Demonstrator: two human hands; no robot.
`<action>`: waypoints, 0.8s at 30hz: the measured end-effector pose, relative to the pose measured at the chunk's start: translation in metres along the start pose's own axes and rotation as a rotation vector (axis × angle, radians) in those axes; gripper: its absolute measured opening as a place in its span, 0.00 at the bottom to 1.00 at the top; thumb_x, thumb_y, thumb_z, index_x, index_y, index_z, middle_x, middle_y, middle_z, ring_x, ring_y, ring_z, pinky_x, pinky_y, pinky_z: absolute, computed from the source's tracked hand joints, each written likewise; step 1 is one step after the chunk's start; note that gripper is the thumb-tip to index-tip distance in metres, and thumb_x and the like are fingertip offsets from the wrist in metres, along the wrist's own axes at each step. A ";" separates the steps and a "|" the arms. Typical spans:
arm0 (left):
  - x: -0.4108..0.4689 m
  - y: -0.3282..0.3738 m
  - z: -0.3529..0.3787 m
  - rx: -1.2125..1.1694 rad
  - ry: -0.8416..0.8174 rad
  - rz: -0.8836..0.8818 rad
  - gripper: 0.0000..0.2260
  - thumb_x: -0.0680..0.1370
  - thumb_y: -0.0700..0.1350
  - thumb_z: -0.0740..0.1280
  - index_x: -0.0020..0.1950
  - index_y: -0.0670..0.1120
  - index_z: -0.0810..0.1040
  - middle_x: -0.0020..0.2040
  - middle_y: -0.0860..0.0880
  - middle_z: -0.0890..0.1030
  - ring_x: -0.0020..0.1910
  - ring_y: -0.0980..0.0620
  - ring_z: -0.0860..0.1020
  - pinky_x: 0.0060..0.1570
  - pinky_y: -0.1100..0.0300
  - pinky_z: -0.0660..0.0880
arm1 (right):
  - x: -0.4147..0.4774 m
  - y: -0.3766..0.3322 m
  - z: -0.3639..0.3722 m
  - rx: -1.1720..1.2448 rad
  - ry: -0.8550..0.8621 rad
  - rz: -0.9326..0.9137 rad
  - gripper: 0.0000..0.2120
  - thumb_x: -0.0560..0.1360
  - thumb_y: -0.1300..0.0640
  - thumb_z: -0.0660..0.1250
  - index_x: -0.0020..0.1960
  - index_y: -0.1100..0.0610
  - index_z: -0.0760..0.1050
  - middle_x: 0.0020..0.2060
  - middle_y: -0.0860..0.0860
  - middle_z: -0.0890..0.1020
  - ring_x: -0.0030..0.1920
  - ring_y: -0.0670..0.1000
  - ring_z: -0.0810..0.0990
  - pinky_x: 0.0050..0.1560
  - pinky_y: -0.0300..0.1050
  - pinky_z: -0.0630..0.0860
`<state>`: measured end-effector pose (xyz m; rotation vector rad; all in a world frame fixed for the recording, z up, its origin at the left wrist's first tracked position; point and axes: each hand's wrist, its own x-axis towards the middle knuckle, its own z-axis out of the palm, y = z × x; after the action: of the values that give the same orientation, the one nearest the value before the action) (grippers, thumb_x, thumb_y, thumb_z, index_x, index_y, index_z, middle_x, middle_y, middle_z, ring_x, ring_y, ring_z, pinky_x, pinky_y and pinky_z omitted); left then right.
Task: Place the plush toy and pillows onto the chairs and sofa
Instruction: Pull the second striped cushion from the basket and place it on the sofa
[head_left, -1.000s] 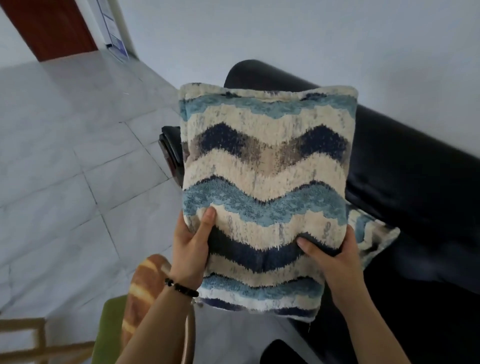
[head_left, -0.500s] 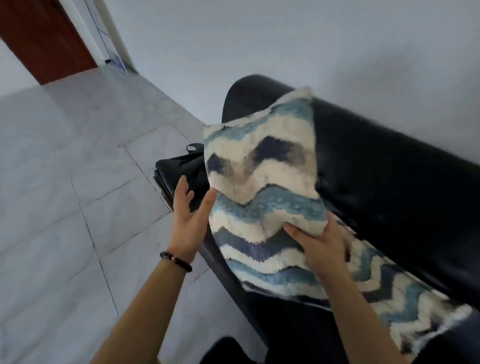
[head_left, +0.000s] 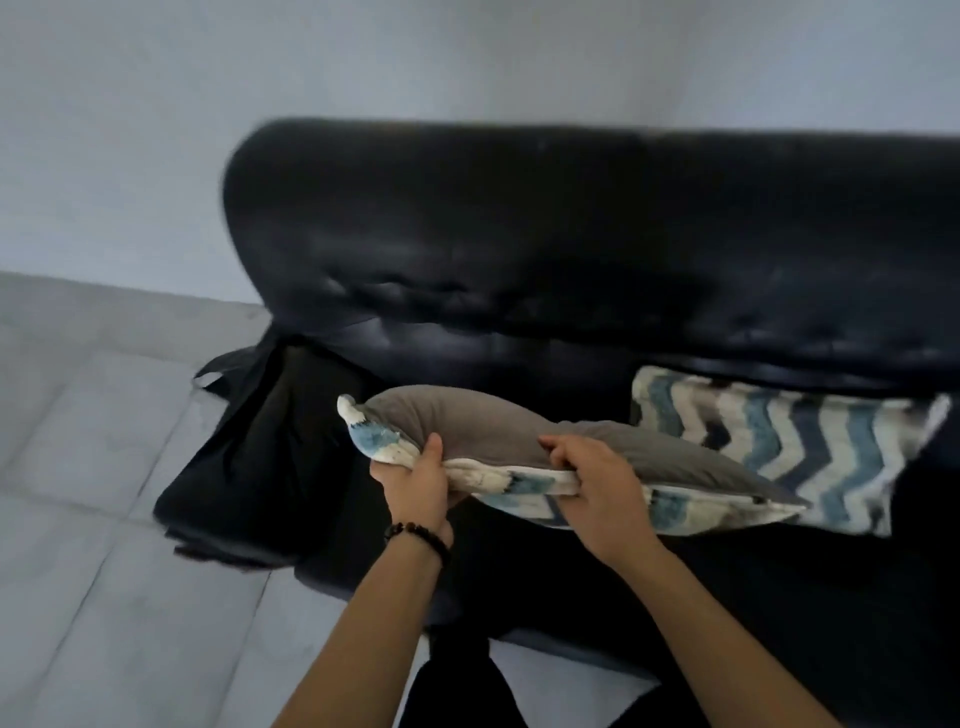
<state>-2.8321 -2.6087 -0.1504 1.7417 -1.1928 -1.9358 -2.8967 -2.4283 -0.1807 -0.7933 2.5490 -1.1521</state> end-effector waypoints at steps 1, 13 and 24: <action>0.020 0.002 0.000 0.024 -0.030 -0.024 0.26 0.80 0.42 0.70 0.72 0.45 0.60 0.62 0.44 0.75 0.55 0.41 0.80 0.43 0.42 0.83 | 0.003 0.000 0.014 -0.034 -0.004 0.068 0.18 0.65 0.64 0.74 0.42 0.47 0.68 0.58 0.47 0.84 0.58 0.50 0.81 0.54 0.51 0.79; 0.231 -0.013 -0.007 0.246 0.017 -0.242 0.28 0.78 0.49 0.71 0.73 0.48 0.61 0.64 0.45 0.70 0.61 0.41 0.74 0.38 0.45 0.82 | 0.082 0.050 0.196 -0.119 -0.101 0.360 0.18 0.75 0.62 0.72 0.64 0.55 0.77 0.62 0.56 0.79 0.61 0.61 0.79 0.61 0.55 0.75; 0.408 -0.142 -0.049 1.443 -0.510 0.392 0.32 0.83 0.64 0.53 0.83 0.52 0.49 0.83 0.47 0.45 0.82 0.44 0.46 0.79 0.46 0.46 | 0.080 0.206 0.327 -0.314 -0.274 0.700 0.40 0.81 0.32 0.51 0.83 0.48 0.39 0.82 0.57 0.38 0.82 0.62 0.40 0.80 0.64 0.48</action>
<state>-2.8395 -2.8176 -0.5318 1.1017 -3.3033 -1.2156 -2.9050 -2.5650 -0.5508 -0.0594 2.4659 -0.4011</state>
